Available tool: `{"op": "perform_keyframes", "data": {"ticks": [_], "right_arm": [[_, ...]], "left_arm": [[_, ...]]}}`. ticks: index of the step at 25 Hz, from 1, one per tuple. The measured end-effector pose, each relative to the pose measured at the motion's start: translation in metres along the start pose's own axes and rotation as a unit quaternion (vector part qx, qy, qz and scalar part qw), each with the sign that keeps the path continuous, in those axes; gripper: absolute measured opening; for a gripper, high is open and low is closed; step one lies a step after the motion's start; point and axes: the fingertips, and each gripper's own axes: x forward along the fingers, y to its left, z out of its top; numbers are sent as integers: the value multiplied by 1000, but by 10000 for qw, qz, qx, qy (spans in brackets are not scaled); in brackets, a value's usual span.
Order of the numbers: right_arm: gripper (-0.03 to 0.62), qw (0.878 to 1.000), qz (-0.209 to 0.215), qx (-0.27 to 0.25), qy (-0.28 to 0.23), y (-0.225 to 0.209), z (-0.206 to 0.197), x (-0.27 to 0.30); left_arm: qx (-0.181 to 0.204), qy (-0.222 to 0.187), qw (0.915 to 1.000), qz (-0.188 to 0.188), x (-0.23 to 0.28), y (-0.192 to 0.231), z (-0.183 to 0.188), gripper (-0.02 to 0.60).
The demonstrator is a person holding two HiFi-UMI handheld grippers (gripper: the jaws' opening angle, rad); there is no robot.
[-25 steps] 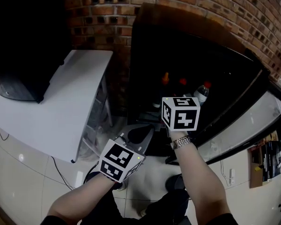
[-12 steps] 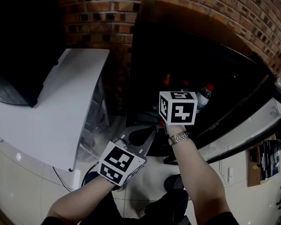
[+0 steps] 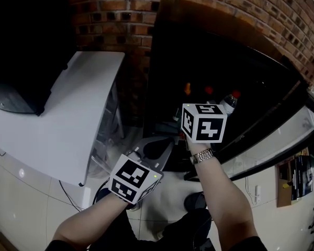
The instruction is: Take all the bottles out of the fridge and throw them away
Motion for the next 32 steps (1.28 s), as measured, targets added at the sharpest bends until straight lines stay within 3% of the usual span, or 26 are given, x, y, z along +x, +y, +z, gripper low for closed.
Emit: {"op": "perform_keyframes", "data": {"ticks": [9, 15, 20, 32], "right_arm": [[137, 9995, 204, -93, -202, 17, 5, -61], [137, 9996, 222, -99, -174, 18, -13, -116], [137, 9998, 194, -66, -27, 6, -47, -160], [137, 9970, 19, 217, 738, -28, -173, -257]], "left_arm": [[86, -5, 9999, 60, -12, -18, 5, 4], [74, 162, 9998, 19, -13, -45, -12, 3], [59, 284, 9996, -19, -11, -80, -30, 3], [-168, 891, 9954, -318, 2, -181, -108, 3]]}}
